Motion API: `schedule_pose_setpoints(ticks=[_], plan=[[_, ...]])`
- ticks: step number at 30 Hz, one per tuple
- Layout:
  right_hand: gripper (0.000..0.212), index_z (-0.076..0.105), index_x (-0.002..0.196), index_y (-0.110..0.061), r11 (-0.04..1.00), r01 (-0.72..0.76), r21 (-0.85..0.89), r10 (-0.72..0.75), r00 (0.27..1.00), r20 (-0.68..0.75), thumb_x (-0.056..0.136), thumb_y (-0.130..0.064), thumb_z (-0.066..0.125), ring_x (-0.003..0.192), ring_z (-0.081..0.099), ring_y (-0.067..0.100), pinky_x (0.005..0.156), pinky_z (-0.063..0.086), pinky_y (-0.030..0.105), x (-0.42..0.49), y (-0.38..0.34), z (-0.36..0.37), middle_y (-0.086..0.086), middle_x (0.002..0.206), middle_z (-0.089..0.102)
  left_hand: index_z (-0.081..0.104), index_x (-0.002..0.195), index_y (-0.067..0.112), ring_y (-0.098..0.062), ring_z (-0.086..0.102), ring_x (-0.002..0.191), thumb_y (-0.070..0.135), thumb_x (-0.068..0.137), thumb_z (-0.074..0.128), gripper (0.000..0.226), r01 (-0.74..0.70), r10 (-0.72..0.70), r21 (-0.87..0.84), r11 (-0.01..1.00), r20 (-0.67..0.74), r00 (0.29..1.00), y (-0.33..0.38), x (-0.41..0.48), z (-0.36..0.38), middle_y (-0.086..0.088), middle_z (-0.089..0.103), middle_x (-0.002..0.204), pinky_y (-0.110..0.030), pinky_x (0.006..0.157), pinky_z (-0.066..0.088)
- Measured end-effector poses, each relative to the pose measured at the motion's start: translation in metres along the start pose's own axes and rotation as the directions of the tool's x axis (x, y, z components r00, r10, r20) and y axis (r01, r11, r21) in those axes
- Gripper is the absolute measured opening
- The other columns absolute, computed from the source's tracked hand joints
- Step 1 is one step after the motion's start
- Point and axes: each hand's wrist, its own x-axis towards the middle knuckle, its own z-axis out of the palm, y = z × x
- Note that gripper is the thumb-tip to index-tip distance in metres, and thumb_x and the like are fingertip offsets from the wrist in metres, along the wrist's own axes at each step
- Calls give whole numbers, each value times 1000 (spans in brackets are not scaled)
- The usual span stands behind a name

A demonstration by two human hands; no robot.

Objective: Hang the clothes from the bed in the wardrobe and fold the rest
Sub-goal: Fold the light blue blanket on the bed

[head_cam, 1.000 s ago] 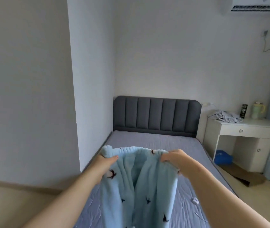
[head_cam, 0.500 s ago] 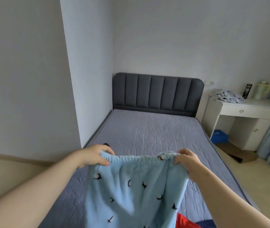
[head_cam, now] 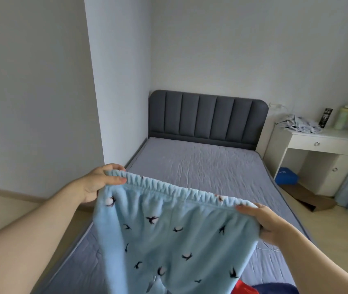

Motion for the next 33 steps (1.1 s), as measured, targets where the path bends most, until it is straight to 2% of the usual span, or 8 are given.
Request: schedule_pose_setpoints(ticks=[3,6,11,16,19,23,29,33], plan=[[23,60,104,4,1000,2,29,-1,999,-50,81,7,61,86,63,39,73,53,44,2,9,3,25,98,67,64,87,8,-19,60,72,-4,71,75,23,87,-89,378,922,-12,996,-1,0,5,-9,64,77,-23,62,51],[14,63,93,4,1000,-2,-2,2,994,-108,79,6,65,79,65,36,71,53,42,6,17,14,21,87,69,54,66,12,-19,52,65,10,68,81,27,188,-134,468,864,-147,980,-10,3,21,-5,56,67,-21,60,40],[5,63,80,-1,1000,-22,8,23,978,-207,78,-3,67,67,60,30,67,52,38,14,12,43,15,75,65,56,102,5,-30,56,83,12,81,69,26,443,-463,-147,884,-149,874,-32,1,40,-18,57,106,-42,66,49],[16,61,92,-2,989,-73,125,94,981,-167,79,-11,65,72,59,30,68,50,39,18,2,64,18,88,65,53,109,3,-30,58,83,18,82,68,35,468,-546,-326,821,-213,810,-40,-6,62,-14,57,100,-42,79,49],[16,62,93,-1,988,-78,135,90,992,-83,82,-13,63,77,61,31,70,52,39,17,-1,84,19,90,67,52,113,7,-29,52,105,18,81,69,38,396,-478,-306,866,-276,834,-36,-9,92,-12,50,116,-41,90,45],[9,62,89,2,992,7,124,-12,999,34,85,-5,57,75,60,30,67,51,37,11,1,116,20,87,65,53,99,13,-23,54,82,11,84,65,19,227,-270,-168,959,-316,910,-29,-12,139,-11,58,95,-30,74,44],[34,68,88,-4,963,-8,269,-39,985,171,95,-29,46,68,66,22,60,50,30,5,6,120,13,72,70,55,89,18,-14,55,69,6,89,57,12,111,-148,-255,961,-132,980,-14,-22,153,-1,59,82,-24,58,44],[59,69,87,1,947,-32,321,-59,961,269,97,-46,35,73,68,24,70,51,32,4,3,118,16,75,72,51,104,25,-8,53,80,-3,83,56,35,23,-22,-15,1000,53,998,-21,-24,148,4,56,95,-21,64,42]])
